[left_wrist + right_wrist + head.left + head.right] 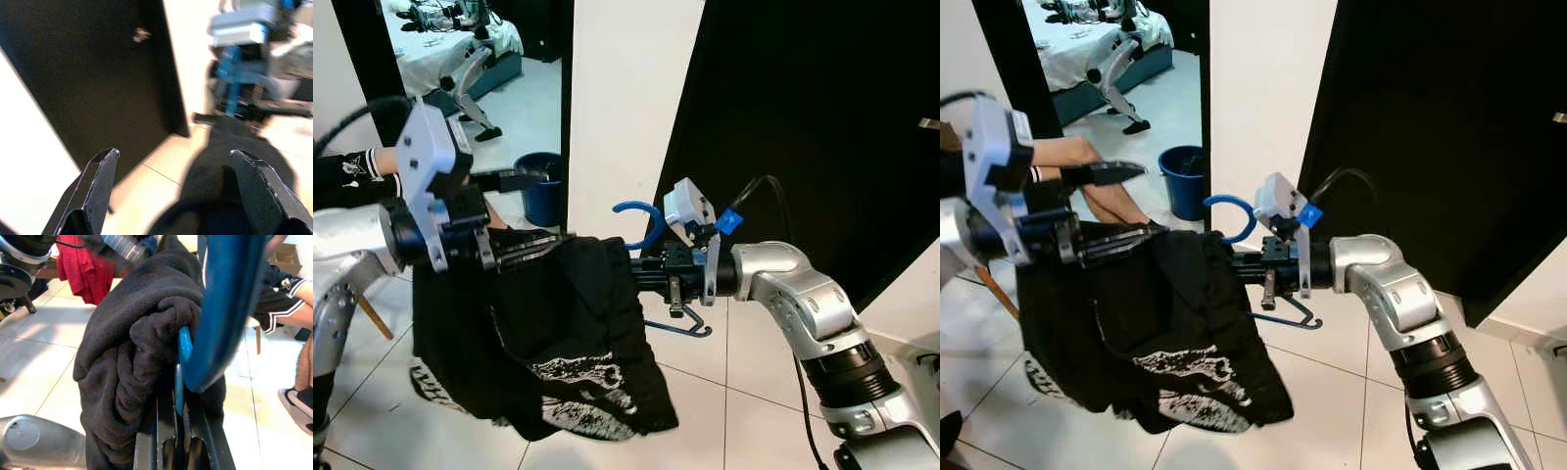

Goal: Hang hanger

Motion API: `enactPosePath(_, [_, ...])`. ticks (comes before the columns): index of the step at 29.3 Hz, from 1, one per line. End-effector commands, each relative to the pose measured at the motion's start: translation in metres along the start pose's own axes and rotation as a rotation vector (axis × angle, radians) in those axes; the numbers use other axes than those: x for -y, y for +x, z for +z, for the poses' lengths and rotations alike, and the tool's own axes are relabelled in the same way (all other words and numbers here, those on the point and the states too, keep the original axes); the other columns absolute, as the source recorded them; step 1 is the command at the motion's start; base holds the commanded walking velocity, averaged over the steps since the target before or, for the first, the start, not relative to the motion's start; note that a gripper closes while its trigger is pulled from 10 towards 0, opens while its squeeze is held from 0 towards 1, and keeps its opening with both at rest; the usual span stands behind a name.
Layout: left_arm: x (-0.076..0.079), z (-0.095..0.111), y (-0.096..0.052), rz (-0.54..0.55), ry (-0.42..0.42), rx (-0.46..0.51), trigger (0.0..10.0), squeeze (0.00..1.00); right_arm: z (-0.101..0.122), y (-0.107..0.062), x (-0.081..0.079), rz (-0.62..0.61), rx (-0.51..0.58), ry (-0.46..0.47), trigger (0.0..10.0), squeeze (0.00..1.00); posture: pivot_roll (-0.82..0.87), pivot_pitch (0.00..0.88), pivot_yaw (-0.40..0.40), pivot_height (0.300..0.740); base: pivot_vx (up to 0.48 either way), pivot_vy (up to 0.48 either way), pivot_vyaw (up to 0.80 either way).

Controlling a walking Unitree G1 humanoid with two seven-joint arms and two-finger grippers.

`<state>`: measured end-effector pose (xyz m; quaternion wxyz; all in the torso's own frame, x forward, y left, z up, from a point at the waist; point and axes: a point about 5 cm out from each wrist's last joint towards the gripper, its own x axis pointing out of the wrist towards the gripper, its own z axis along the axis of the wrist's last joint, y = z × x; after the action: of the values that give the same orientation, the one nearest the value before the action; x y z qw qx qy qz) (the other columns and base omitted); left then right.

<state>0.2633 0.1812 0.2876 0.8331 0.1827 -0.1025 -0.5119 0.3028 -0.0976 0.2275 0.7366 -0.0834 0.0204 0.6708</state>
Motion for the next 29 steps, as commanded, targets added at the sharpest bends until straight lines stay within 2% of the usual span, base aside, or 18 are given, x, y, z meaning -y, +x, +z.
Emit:
enactPosePath(1, [0.009, -0.003, 0.001, -0.078, -0.001, -0.057, 10.0, 0.00, 0.004, 0.002, -0.004, 0.034, 0.011, -0.040, 10.0, 0.00, 0.14, 0.012, -0.110, 0.740, 0.000, 0.000, 0.00])
enactPosePath(3, [0.016, -0.012, 0.001, -0.146, -0.012, -0.132, 10.0, 0.00, 0.004, 0.002, -0.008, 0.062, 0.002, -0.053, 10.0, 0.00, 0.14, 0.015, -0.107, 0.740, 0.000, 0.000, 0.00])
enactPosePath(4, [0.016, -0.012, 0.001, -0.146, -0.012, -0.132, 10.0, 0.00, 0.004, 0.002, -0.008, 0.062, 0.002, -0.053, 10.0, 0.00, 0.14, 0.015, -0.107, 0.740, 0.000, 0.000, 0.00])
enactPosePath(7, [0.020, -0.023, 0.003, -0.199, 0.016, -0.232, 10.0, 0.00, 0.005, 0.003, -0.012, 0.096, -0.010, -0.074, 10.0, 0.00, 0.14, 0.018, -0.102, 0.740, 0.000, 0.000, 0.00])
enactPosePath(14, [0.017, -0.032, 0.001, -0.251, 0.042, -0.342, 10.0, 0.00, 0.007, 0.008, -0.021, 0.147, -0.020, -0.111, 10.0, 0.00, 0.13, 0.019, -0.090, 0.740, 0.000, 0.000, 0.00])
enactPosePath(16, [0.017, -0.032, 0.001, -0.258, 0.043, -0.346, 10.0, 0.00, 0.007, 0.009, -0.022, 0.149, -0.021, -0.113, 10.0, 0.00, 0.13, 0.019, -0.090, 0.740, 0.000, 0.000, 0.00])
enactPosePath(17, [0.018, -0.033, 0.001, -0.273, 0.041, -0.353, 0.0, 0.00, 0.007, 0.009, -0.022, 0.151, -0.022, -0.116, 10.0, 0.00, 0.13, 0.019, -0.090, 0.740, 0.000, 0.000, 0.00])
enactPosePath(19, [0.019, -0.035, -0.001, -0.300, 0.042, -0.378, 0.0, 0.00, 0.008, 0.010, -0.024, 0.157, -0.021, -0.122, 10.0, 0.00, 0.14, 0.019, -0.087, 0.740, 0.000, 0.000, 0.00])
enactPosePath(20, [0.023, -0.041, -0.003, -0.348, 0.045, -0.432, 0.0, 0.00, 0.010, 0.011, -0.026, 0.169, -0.018, -0.133, 10.0, 0.00, 0.13, 0.019, -0.082, 0.740, 0.000, 0.000, 0.00])
enactPosePath(29, [0.027, -0.048, -0.002, -0.396, 0.060, -0.469, 0.0, 0.00, 0.017, 0.014, -0.030, 0.170, 0.011, -0.156, 10.0, 0.00, 0.13, 0.019, -0.079, 0.740, 0.000, 0.000, 0.00])
